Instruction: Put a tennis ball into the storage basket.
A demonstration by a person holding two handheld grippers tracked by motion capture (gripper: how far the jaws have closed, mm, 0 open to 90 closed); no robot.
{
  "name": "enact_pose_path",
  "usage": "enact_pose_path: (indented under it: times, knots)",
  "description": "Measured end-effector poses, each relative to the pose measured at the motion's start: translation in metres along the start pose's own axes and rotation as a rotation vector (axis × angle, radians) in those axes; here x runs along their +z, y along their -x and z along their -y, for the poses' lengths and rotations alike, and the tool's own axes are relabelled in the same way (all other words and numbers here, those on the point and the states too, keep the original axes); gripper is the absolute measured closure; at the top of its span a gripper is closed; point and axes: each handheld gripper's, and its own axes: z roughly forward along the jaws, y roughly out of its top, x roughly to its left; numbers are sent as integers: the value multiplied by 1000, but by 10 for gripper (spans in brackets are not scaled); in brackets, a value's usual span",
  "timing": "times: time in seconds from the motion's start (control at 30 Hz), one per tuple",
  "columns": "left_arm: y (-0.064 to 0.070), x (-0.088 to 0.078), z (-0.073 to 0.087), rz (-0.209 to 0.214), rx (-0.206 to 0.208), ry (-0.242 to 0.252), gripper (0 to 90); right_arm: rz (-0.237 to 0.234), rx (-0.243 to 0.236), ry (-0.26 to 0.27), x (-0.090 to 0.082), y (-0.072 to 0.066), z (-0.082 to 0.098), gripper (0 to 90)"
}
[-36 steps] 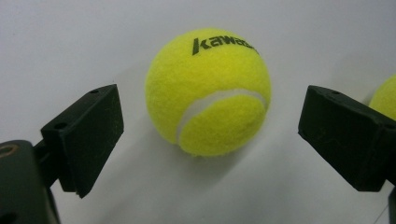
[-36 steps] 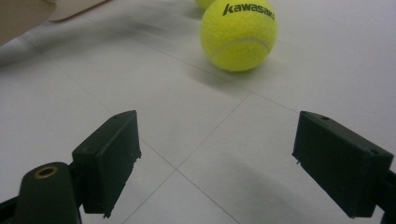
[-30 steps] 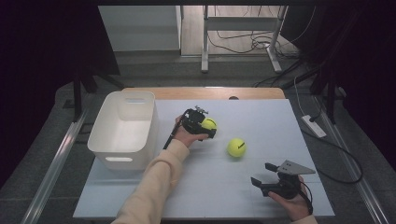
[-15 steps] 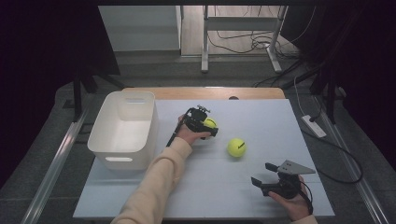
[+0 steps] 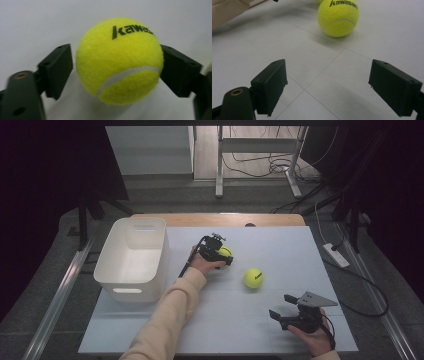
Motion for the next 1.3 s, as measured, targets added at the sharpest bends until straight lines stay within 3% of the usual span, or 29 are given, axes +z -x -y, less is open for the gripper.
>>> enact_pose_path:
  times: [0.07,0.37,0.93,1.3]
  knots:
    - [1,-1,0,0,7,-1,261,0,0,0,0,0,0,145]
    - [3,-4,0,-39,42,-4,275,0,1,3,-1,0,0,146]
    - [9,-27,2,22,58,39,276,3,0,0,0,0,0,147]
    - [13,-40,10,37,62,72,276,6,-3,-2,0,-1,0,147]
